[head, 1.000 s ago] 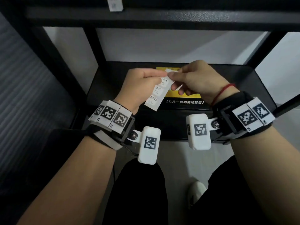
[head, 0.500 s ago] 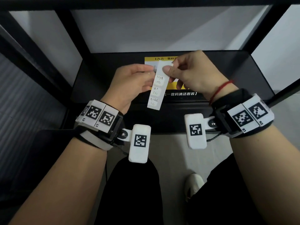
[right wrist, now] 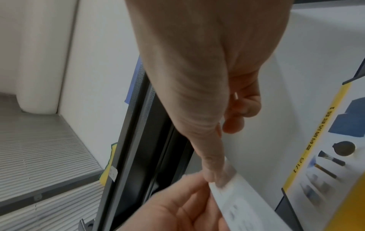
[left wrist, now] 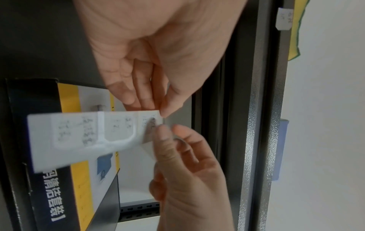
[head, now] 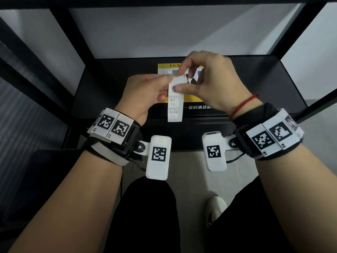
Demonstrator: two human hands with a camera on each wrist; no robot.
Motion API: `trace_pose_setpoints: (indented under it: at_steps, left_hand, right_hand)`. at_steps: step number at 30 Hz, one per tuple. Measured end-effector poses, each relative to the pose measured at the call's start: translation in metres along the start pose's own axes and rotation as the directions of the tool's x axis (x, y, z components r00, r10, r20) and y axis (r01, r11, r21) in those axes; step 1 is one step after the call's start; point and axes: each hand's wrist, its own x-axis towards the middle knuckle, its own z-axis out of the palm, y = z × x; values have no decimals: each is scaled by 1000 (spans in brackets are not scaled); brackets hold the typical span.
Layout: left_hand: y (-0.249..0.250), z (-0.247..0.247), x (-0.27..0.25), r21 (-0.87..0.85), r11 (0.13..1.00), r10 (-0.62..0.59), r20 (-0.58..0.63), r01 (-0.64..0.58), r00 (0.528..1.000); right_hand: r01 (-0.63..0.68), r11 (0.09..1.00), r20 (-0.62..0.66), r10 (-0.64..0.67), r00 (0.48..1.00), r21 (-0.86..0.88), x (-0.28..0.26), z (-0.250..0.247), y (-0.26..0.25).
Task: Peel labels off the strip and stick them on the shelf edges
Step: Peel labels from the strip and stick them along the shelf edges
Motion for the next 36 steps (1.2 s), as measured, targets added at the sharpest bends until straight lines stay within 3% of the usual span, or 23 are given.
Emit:
trace_pose_setpoints:
  at_steps: [7, 36]
  left_hand:
    - [5, 1, 7, -102, 993, -60, 44, 64, 997]
    - [12, 9, 13, -79, 992, -97, 65, 102, 993]
  right_hand:
    - [61, 996, -17, -62, 998, -62, 5, 7, 3]
    - [112, 993, -92, -114, 989, -31, 8, 9, 14]
